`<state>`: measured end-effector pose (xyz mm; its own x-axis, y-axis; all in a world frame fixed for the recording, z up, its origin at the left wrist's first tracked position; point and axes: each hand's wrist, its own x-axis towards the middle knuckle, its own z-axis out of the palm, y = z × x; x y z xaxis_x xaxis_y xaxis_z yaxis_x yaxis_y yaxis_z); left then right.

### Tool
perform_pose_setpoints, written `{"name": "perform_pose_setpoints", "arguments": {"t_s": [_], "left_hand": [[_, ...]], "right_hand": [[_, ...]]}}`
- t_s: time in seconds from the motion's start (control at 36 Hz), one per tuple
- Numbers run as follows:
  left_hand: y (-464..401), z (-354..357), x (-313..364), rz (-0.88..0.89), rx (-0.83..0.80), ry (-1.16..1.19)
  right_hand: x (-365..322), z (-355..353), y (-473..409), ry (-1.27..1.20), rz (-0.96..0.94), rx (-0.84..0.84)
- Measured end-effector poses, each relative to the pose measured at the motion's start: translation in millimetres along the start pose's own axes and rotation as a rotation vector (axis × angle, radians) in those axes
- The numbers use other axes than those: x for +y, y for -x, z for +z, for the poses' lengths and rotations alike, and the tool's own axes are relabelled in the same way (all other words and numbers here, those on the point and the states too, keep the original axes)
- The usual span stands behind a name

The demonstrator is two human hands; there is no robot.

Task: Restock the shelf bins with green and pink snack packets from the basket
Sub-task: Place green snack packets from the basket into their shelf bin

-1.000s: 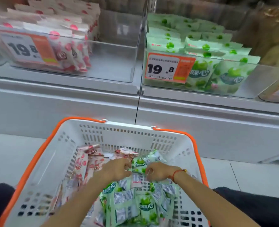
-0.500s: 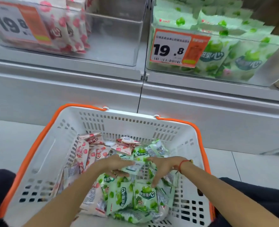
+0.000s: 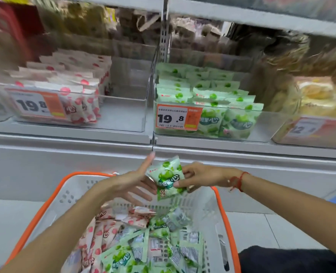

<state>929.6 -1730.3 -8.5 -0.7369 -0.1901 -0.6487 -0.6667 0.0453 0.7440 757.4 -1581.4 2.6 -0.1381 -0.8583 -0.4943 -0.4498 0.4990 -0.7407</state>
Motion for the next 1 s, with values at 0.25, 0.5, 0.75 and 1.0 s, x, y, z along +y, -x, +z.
{"name": "perform_pose_setpoints", "arguments": {"t_s": [0.25, 0.5, 0.75, 1.0], "left_hand": [[11, 20, 64, 0.613, 0.496, -0.044], [25, 28, 132, 0.771, 0.645, -0.498], [33, 17, 200, 0.947, 0.714, -0.595], [-23, 26, 259, 0.857, 0.504, -1.016]], "right_hand": [[-38, -38, 60, -0.063, -0.064, 0.193], [-65, -78, 104, 0.038, -0.291, 0.639], [-71, -151, 153, 0.201, -0.198, 0.585], [-54, -198, 159, 0.308, -0.271, 1.118]]}}
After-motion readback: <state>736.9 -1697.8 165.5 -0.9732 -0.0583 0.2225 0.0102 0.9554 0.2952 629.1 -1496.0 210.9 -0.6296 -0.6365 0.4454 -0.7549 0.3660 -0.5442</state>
